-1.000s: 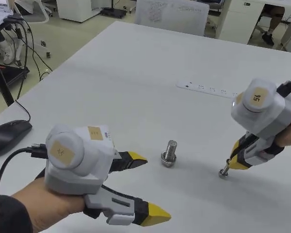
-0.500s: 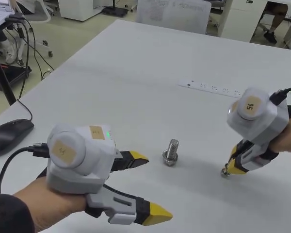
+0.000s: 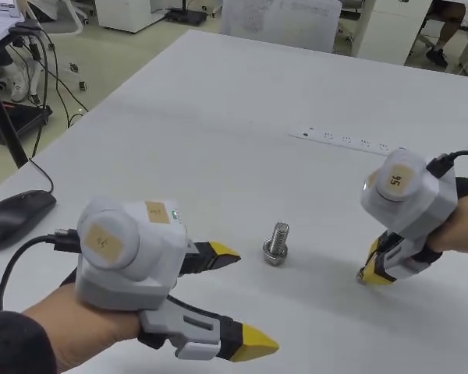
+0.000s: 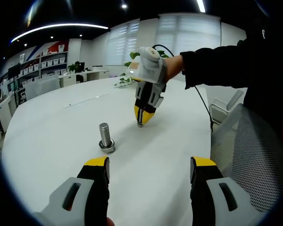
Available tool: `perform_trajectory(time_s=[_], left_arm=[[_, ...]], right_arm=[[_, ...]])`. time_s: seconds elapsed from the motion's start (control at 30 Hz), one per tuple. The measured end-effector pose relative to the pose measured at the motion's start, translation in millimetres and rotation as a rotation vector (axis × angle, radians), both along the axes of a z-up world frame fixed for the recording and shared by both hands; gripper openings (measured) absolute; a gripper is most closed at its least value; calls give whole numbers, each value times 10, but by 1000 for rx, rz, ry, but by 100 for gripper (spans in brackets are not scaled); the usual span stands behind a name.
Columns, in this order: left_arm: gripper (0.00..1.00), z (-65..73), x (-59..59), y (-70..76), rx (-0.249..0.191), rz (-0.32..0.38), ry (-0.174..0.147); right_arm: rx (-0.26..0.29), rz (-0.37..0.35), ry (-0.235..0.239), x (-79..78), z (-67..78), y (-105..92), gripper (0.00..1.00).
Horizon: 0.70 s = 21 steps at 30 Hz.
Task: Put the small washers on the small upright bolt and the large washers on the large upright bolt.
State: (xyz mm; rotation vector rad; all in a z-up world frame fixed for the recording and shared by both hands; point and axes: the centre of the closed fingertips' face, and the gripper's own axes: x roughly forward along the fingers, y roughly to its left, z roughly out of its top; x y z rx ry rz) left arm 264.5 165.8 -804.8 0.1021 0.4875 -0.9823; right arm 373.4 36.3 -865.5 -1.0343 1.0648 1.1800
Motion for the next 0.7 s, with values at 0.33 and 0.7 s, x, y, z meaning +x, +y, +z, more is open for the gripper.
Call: perform_trajectory(time_s=[0.33, 0.7], left_arm=[[69, -2, -3, -2, 0, 1, 2], [69, 0, -3, 7, 2, 0, 1]], right_arm=[[2, -1, -1, 27, -7, -2, 13], [-3, 1, -3, 34, -20, 1, 15]])
